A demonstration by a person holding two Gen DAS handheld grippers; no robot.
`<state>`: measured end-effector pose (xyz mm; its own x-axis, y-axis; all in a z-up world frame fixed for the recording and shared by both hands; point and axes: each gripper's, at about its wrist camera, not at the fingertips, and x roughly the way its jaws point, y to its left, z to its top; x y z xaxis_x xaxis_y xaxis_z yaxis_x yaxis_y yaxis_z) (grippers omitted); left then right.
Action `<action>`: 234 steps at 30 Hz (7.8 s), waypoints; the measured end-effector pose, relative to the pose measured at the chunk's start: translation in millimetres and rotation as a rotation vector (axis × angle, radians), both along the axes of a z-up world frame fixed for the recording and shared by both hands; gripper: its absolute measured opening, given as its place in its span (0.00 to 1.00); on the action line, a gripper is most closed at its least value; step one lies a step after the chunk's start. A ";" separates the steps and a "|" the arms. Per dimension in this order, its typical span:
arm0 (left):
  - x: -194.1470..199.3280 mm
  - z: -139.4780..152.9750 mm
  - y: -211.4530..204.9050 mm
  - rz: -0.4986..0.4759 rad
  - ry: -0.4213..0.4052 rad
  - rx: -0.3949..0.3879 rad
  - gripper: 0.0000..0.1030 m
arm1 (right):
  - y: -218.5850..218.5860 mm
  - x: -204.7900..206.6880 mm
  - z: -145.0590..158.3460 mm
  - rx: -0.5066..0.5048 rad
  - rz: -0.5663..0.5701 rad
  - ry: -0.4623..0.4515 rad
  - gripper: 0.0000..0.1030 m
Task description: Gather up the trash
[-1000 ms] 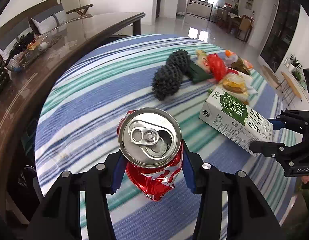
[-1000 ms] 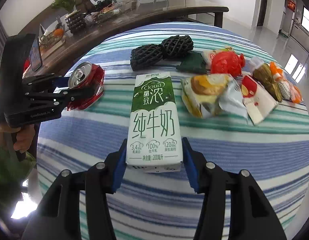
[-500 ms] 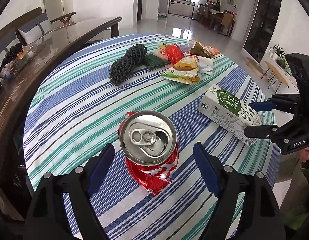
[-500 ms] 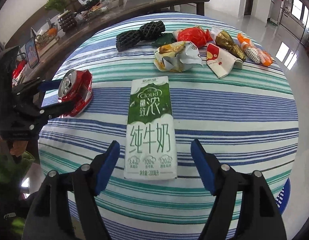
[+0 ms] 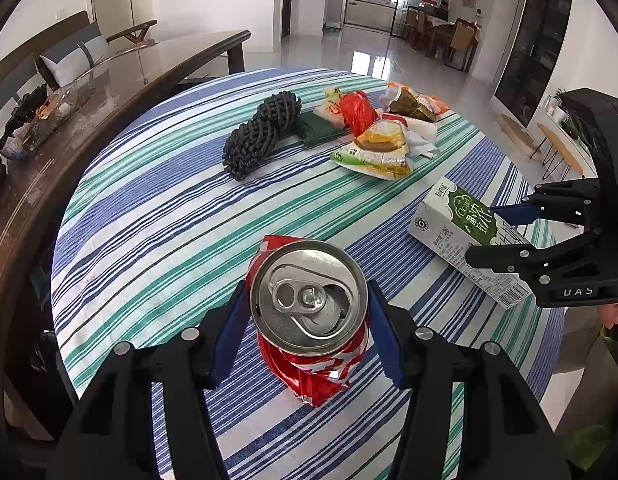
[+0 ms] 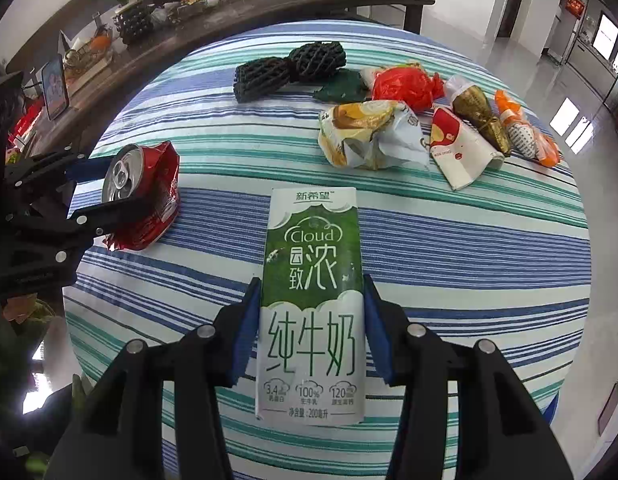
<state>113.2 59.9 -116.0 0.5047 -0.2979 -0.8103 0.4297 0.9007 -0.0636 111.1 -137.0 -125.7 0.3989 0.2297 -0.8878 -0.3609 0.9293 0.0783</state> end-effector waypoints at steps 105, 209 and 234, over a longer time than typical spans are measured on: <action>101.2 -51.1 -77.1 0.137 -0.001 0.073 0.96 | -61.7 24.1 -44.3 -0.017 -0.279 -0.144 0.96; 131.9 -15.9 -3.0 -0.003 0.096 -0.057 0.39 | -58.5 25.3 -19.7 0.117 -0.213 -0.215 0.96; 63.1 -30.3 -6.3 0.083 0.063 -0.049 0.69 | -31.8 26.9 -15.7 0.066 -0.030 -0.123 0.51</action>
